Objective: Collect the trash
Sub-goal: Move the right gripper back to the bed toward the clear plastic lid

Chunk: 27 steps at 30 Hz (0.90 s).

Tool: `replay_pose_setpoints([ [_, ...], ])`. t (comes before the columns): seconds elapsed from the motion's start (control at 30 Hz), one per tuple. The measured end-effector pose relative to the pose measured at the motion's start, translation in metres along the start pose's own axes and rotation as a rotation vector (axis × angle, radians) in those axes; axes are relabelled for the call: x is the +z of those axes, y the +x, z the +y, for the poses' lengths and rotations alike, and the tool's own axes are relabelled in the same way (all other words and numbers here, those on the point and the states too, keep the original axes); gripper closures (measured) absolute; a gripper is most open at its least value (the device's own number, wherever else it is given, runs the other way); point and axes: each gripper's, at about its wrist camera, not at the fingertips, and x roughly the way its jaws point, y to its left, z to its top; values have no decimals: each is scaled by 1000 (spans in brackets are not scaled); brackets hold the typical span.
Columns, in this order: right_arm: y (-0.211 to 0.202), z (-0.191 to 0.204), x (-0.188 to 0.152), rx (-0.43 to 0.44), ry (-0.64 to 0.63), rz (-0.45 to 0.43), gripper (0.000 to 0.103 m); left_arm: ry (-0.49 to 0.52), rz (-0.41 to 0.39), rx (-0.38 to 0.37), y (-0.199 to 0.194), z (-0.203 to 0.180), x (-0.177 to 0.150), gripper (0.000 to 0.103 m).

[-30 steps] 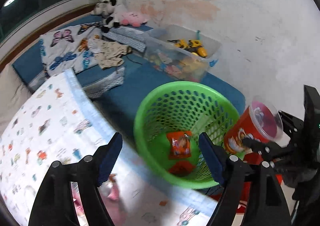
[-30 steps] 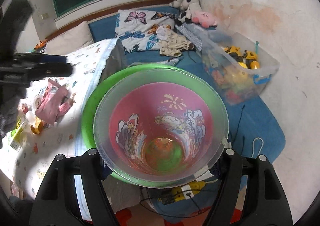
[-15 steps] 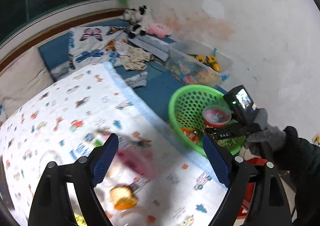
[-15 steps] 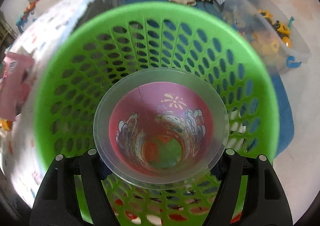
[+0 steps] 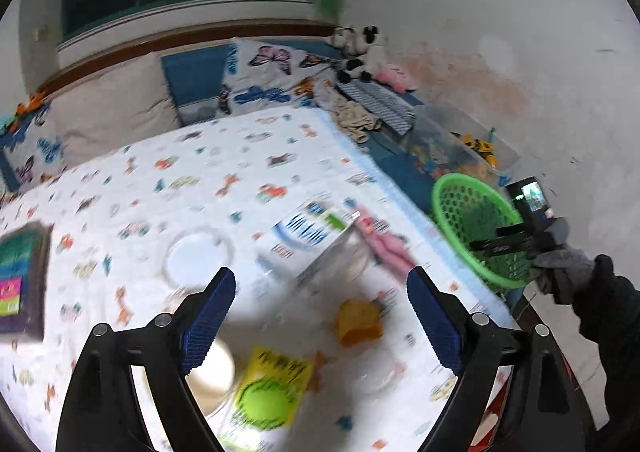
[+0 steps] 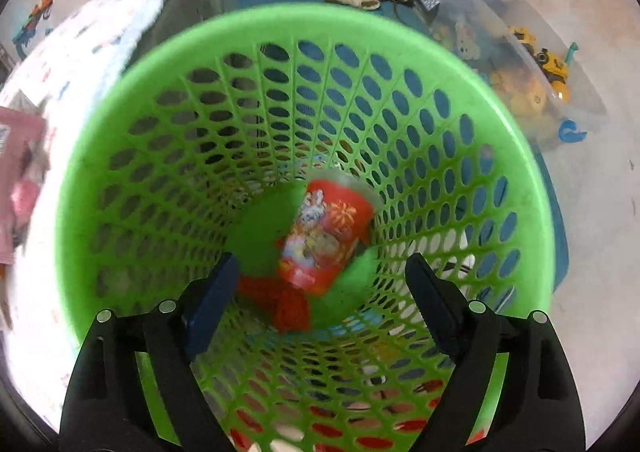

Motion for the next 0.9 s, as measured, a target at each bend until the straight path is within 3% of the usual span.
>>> replay_pose_setpoints([
  [0.17,-51,10,-17,-1,21,-120,18,-27,0,30,-17,25,-28,18],
  [0.5,-148,62,-72,144,-14,-344,18,-52,9,49,-41,46,-76,18],
  [0.67,-162,115,-96,215,-138,-376,18,-49,13,65,-43,46,-93,18],
  [0.9,-149,202,-119,331,-348,-383,18,-86,35,81,-41,58,-110,18],
])
